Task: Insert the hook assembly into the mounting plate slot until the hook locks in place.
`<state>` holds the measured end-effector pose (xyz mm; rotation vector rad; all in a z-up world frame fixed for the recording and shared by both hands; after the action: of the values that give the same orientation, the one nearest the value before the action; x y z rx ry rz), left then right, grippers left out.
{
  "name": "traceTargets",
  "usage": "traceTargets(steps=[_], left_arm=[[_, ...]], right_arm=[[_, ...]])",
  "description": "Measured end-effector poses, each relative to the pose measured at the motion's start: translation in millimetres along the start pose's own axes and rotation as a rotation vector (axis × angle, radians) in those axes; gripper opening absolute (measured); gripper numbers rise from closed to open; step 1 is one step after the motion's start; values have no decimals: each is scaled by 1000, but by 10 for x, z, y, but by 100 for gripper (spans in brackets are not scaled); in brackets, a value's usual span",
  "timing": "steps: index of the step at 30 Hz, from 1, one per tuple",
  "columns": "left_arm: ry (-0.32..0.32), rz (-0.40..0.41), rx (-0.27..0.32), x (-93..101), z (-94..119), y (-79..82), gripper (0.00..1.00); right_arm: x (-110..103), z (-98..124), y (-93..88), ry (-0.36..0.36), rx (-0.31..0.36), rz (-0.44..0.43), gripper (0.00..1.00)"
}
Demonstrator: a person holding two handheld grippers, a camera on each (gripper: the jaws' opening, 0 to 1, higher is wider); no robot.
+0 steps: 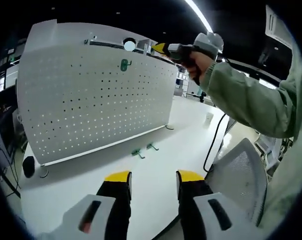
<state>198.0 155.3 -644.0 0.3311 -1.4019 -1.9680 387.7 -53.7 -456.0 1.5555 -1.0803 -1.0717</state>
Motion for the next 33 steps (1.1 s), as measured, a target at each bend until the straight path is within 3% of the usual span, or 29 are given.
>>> traceTargets(steps=[12, 33], left_arm=[[3, -3, -12, -51, -62, -13, 36], [19, 42, -30, -144, -104, -117, 36]], right_arm=[[90, -267, -175, -23, -20, 50, 1], [175, -511, -452, -43, -66, 117, 1]])
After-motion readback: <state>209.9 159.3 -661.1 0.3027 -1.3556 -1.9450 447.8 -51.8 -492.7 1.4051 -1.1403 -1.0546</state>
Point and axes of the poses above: the point that each gripper's makers call its tool centre point, and the gripper's own axes: z roughly backward along the fingers, x roughly to its right, y roughly out of its top, the point moved 4 cm from there along z, roughly backward along the fingers, and after that the axes turned 3 degrees about -y, right-handed, at the moved point
